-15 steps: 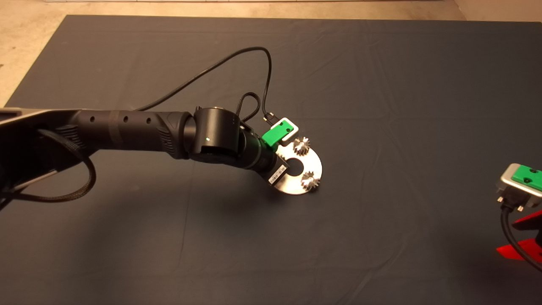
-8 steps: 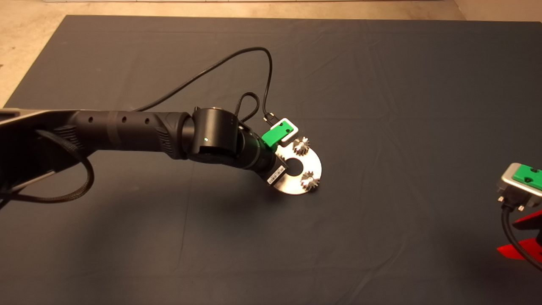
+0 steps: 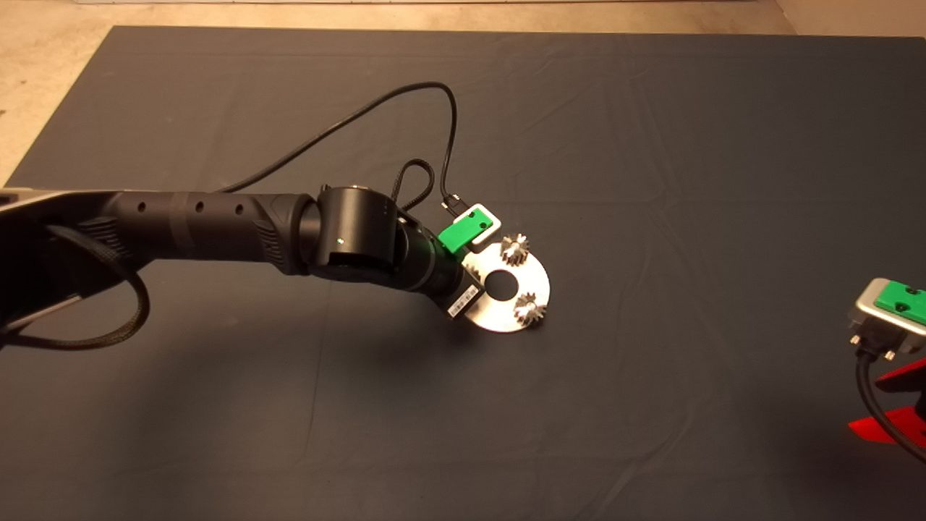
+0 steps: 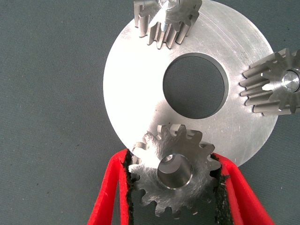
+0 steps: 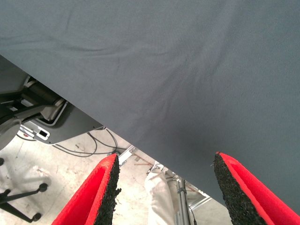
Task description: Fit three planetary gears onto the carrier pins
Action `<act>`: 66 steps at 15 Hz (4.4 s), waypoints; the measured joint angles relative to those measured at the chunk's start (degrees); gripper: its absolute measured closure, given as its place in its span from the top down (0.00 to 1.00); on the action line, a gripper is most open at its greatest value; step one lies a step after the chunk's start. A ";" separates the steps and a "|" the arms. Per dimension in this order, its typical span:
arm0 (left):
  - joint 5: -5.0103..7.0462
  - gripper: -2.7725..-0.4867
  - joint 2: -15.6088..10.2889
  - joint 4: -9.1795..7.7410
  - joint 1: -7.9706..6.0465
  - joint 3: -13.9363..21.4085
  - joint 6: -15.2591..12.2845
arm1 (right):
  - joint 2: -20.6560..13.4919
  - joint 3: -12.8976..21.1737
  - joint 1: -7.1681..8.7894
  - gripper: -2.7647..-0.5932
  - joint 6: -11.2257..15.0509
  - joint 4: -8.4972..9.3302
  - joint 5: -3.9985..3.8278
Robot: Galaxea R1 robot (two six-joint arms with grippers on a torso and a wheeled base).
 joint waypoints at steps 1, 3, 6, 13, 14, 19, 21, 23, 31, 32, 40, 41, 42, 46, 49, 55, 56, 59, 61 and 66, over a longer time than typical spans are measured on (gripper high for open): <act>0.02 0.11 0.00 0.00 0.00 0.00 0.00 | 0.00 0.00 0.00 0.41 0.00 0.00 0.04; 0.00 0.11 0.02 0.00 0.00 0.00 0.00 | 0.00 0.00 0.00 0.41 0.00 0.00 0.06; 0.00 0.11 0.02 0.00 0.00 0.00 0.00 | 0.00 0.00 0.00 0.41 0.00 0.00 0.20; 0.00 0.11 -0.04 0.00 0.00 -0.06 1.33 | 0.00 0.00 0.00 0.41 0.00 0.02 1.07; -0.12 0.11 -0.19 0.00 0.00 -0.06 1.33 | 0.00 0.00 0.00 0.41 0.00 0.02 1.11; -0.22 0.11 -0.26 -0.02 -0.02 -0.19 1.79 | 0.01 0.00 0.00 0.41 0.00 0.02 1.74; -0.64 0.11 -0.16 -0.09 -0.03 -0.43 1.80 | 0.00 0.00 0.00 0.41 0.00 0.02 1.72; -1.19 0.11 -0.06 -0.06 -0.02 -0.75 1.90 | 0.01 0.00 0.00 0.41 0.00 0.02 1.74; -1.51 0.11 0.33 -0.15 0.61 -1.96 1.90 | -0.02 0.00 0.00 0.41 0.00 0.00 1.74; -1.49 0.11 0.33 -0.15 0.61 -1.96 1.88 | -0.02 0.00 0.00 0.41 0.00 0.01 1.74; -1.52 0.11 0.28 -0.15 0.63 -1.96 1.88 | -0.02 0.00 0.00 0.41 0.00 0.02 1.76; -1.52 0.11 0.27 -0.15 0.63 -1.96 1.88 | -0.02 0.00 0.01 0.41 0.00 0.00 1.76; -1.52 0.15 0.27 -0.15 0.63 -1.96 1.90 | -0.02 0.00 0.00 0.41 0.00 0.00 1.74; -1.52 0.20 0.22 -0.15 0.63 -1.96 1.90 | -0.02 0.00 0.00 0.41 0.00 0.00 1.77; -1.57 0.20 0.17 -0.17 0.63 -1.96 1.90 | -0.02 0.00 0.00 0.41 0.00 0.02 1.77; -1.22 0.30 0.17 -0.28 0.61 -1.94 1.88 | -0.02 0.00 0.00 0.41 0.00 0.02 1.77; -1.13 0.34 0.17 -0.28 0.61 -1.94 1.88 | -0.05 0.00 0.00 0.41 0.00 0.02 1.74; -1.05 0.36 0.17 -0.30 0.61 -1.94 1.88 | -0.02 0.00 0.00 0.41 0.00 0.00 1.74; -0.71 0.40 0.22 -1.54 0.59 -1.94 1.88 | 0.03 0.00 0.01 0.41 0.00 0.02 1.72; 9.21 0.49 0.81 -10.14 -1.65 -0.30 1.90 | 4.03 -0.05 -0.02 0.41 0.02 0.00 1.46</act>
